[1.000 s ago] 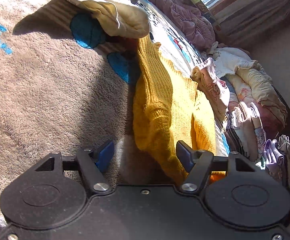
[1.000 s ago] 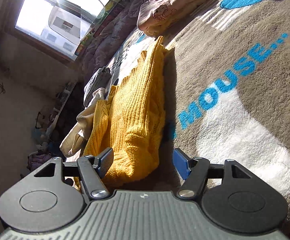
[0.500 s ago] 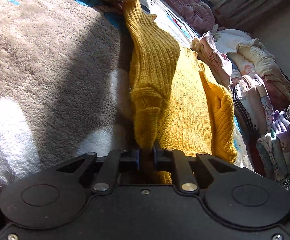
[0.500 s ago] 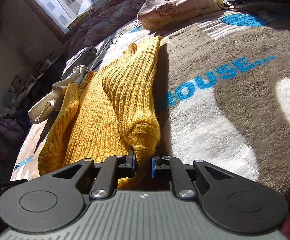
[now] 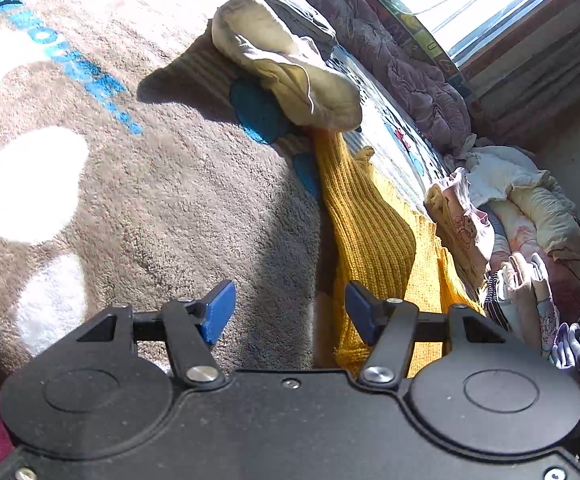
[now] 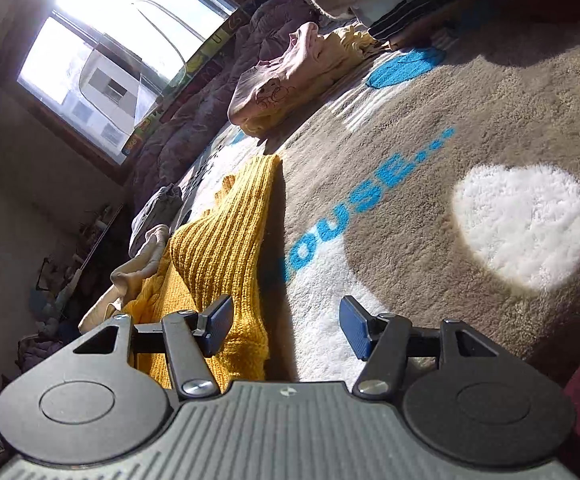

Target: Fold clothes

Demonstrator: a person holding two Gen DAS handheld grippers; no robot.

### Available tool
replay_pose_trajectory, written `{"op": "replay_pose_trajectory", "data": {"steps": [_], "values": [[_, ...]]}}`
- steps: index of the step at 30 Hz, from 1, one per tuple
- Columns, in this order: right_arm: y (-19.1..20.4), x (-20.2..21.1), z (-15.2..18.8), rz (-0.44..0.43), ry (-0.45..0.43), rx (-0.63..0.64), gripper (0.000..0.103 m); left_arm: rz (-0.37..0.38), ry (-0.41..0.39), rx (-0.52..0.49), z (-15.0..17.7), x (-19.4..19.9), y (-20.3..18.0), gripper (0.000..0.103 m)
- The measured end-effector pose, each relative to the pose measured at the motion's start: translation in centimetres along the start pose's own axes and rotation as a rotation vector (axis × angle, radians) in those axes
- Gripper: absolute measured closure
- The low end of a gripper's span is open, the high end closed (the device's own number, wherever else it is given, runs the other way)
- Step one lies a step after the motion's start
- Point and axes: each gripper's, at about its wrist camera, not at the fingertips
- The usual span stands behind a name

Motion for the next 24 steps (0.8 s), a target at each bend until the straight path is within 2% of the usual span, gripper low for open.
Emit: {"op": "replay_pose_trajectory", "data": {"steps": [2,4,6,8,12,13,15,19,20,21,22,23,24], "values": [[-0.7,-0.7,-0.3,0.005,-0.001,-0.027,0.043,-0.033,-0.012,-0.006,-2.0,-0.5,0.7,0.042],[-0.2,-1.4,0.1,0.006,-0.001,0.025,0.036,-0.052,-0.017,-0.008,-3.7,-1.5,1.0,0.042],[0.4,-1.9,0.5,-0.003,-0.005,0.066,0.023,-0.057,-0.009,-0.013,-4.9,-2.7,1.1,0.042],[0.8,-2.3,0.6,-0.009,-0.005,0.091,0.016,-0.066,0.003,-0.02,-6.0,-3.9,1.1,0.042],[1.5,-3.0,0.9,-0.009,-0.005,0.148,0.009,-0.016,0.032,-0.027,-9.2,-7.6,0.0,0.042],[1.6,-3.2,1.0,-0.007,-0.005,0.165,0.008,0.0,0.032,-0.033,-10.3,-8.6,-0.5,0.038],[2.0,-3.5,1.2,-0.004,-0.002,0.194,0.004,0.0,0.045,-0.073,-12.1,-10.8,-1.8,0.035],[2.2,-3.9,1.1,-0.004,-0.001,0.218,0.001,-0.075,0.099,-0.206,-16.7,-17.2,-4.7,0.029],[2.2,-3.9,1.1,-0.004,-0.001,0.221,0.001,-0.084,0.121,-0.241,-17.8,-18.7,-5.1,0.036],[2.2,-3.9,1.1,-0.005,-0.001,0.222,0.001,-0.091,0.117,-0.275,-19.3,-19.5,-5.7,0.051],[2.2,-4.0,1.0,-0.006,-0.001,0.222,0.001,-0.098,0.113,-0.308,-20.8,-20.3,-6.2,0.071],[2.2,-4.0,1.0,-0.007,-0.001,0.223,0.001,-0.125,0.03,-0.321,-23.3,-19.4,-6.7,0.076],[2.2,-4.0,1.0,-0.008,-0.002,0.221,0.001,-0.121,-0.155,-0.217,-25.7,-16.4,-5.7,0.078]]}}
Point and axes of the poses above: each gripper's, at about its wrist camera, not at the fingertips, and x roughly against the way its jaws point, y to its left, z to its underside, and after that the axes turned 8 degrees about -x, right-handed
